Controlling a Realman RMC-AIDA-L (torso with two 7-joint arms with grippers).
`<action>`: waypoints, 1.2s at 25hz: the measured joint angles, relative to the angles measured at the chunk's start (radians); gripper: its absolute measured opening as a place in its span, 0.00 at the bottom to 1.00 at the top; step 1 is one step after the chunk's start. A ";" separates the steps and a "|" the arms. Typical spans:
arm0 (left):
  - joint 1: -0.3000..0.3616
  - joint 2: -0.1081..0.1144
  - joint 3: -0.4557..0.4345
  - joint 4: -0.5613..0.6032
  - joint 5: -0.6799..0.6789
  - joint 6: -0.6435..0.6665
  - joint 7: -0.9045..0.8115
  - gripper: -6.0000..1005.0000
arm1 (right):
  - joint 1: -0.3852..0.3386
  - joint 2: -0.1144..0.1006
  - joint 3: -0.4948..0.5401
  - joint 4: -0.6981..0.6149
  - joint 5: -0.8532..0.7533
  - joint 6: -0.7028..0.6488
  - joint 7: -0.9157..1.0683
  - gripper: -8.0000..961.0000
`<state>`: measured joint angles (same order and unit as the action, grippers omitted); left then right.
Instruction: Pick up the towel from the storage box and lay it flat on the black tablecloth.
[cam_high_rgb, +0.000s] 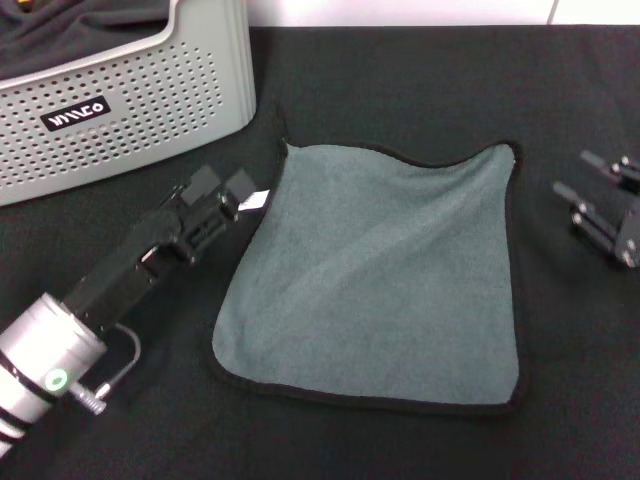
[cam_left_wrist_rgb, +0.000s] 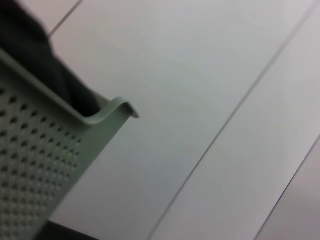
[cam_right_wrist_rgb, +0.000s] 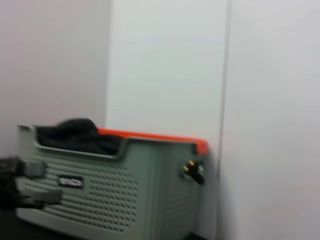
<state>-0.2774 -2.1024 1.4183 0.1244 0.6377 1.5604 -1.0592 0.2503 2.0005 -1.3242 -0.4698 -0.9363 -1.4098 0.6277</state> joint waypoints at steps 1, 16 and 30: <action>0.007 -0.001 0.001 0.000 -0.001 0.000 0.041 0.89 | -0.005 0.000 0.000 0.018 0.004 -0.029 -0.026 0.42; 0.059 -0.005 0.043 -0.072 0.140 0.001 0.742 0.89 | 0.055 0.004 -0.212 0.182 0.021 -0.197 -0.156 0.42; 0.050 -0.005 0.291 -0.061 0.189 0.003 0.909 0.88 | 0.171 -0.087 -0.280 0.148 -0.248 -0.404 0.111 0.42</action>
<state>-0.2269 -2.1071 1.7089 0.0634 0.8268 1.5632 -0.1501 0.4211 1.9130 -1.6045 -0.3218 -1.1847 -1.8135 0.7387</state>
